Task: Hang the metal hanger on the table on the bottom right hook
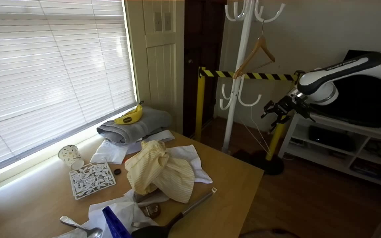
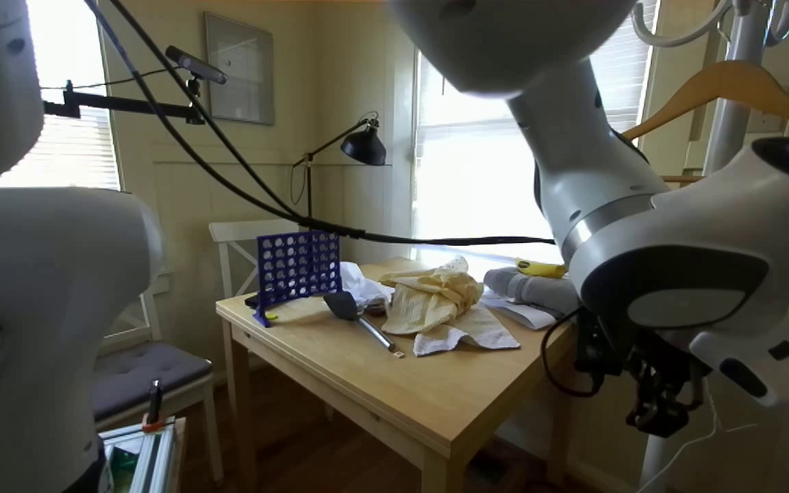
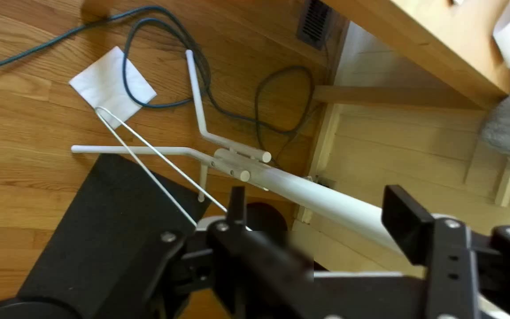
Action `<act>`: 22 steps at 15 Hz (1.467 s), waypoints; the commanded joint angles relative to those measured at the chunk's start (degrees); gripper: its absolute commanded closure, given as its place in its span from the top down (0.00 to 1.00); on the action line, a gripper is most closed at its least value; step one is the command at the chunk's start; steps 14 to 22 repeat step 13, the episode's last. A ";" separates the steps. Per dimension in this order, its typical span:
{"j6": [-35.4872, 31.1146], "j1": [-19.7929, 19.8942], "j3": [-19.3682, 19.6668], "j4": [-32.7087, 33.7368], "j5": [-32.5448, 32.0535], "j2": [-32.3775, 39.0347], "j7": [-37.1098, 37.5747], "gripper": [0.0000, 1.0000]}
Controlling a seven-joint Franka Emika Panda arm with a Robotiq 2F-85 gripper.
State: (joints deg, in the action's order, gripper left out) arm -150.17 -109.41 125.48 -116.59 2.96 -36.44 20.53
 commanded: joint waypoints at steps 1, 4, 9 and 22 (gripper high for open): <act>4.82 2.67 -1.64 -5.77 -4.92 7.33 -0.62 1.00; 5.61 3.55 -3.06 -9.90 -9.42 12.76 0.13 1.00; 4.45 5.93 -11.74 -19.91 -13.80 22.87 2.74 1.00; 4.49 4.80 -15.41 -21.28 -12.82 22.44 3.00 1.00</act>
